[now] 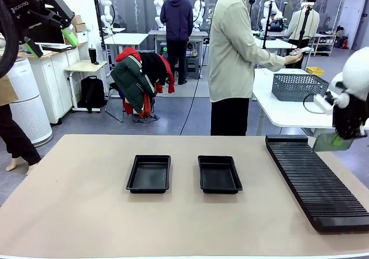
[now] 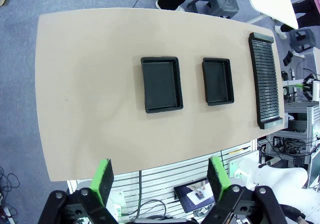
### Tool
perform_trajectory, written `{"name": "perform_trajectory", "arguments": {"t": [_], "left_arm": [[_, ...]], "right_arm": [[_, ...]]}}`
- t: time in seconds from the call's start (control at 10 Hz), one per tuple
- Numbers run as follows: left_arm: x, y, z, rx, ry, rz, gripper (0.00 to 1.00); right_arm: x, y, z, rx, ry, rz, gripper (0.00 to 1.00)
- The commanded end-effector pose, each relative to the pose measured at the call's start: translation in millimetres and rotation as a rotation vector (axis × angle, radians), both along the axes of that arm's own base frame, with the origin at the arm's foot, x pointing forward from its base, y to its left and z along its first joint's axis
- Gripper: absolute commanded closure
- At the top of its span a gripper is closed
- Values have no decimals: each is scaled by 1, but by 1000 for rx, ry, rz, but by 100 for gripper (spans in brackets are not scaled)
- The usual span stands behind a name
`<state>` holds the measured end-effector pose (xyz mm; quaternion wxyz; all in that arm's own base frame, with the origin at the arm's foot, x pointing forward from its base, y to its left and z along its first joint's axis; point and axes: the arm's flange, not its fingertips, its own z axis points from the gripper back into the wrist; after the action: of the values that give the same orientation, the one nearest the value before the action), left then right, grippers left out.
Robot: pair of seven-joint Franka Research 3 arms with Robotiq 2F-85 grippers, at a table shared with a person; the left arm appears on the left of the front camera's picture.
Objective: Inspect and transfer BCBs to ESD trays.
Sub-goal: Pick up the Blank PCB from the PCB Rack and place it in the left ESD tray.
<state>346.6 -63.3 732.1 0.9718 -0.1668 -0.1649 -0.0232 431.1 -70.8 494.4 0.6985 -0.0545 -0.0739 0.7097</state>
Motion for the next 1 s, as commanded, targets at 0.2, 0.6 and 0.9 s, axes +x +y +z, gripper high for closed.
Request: {"name": "perform_trajectory", "arguments": {"t": [0.2, 0.6, 0.9], "left_arm": [[-1, -1, -1, -9, -2, -1, 0], [-1, -1, -1, -9, -2, -1, 0], [-1, -1, -1, -9, -2, -1, 0]], "right_arm": [[0, -3, 103, 13, 59, -28, 98], [-9, -1, 159, 26, 57, -24, 98], [-13, -4, 168, 32, 44, -36, 98]]}}
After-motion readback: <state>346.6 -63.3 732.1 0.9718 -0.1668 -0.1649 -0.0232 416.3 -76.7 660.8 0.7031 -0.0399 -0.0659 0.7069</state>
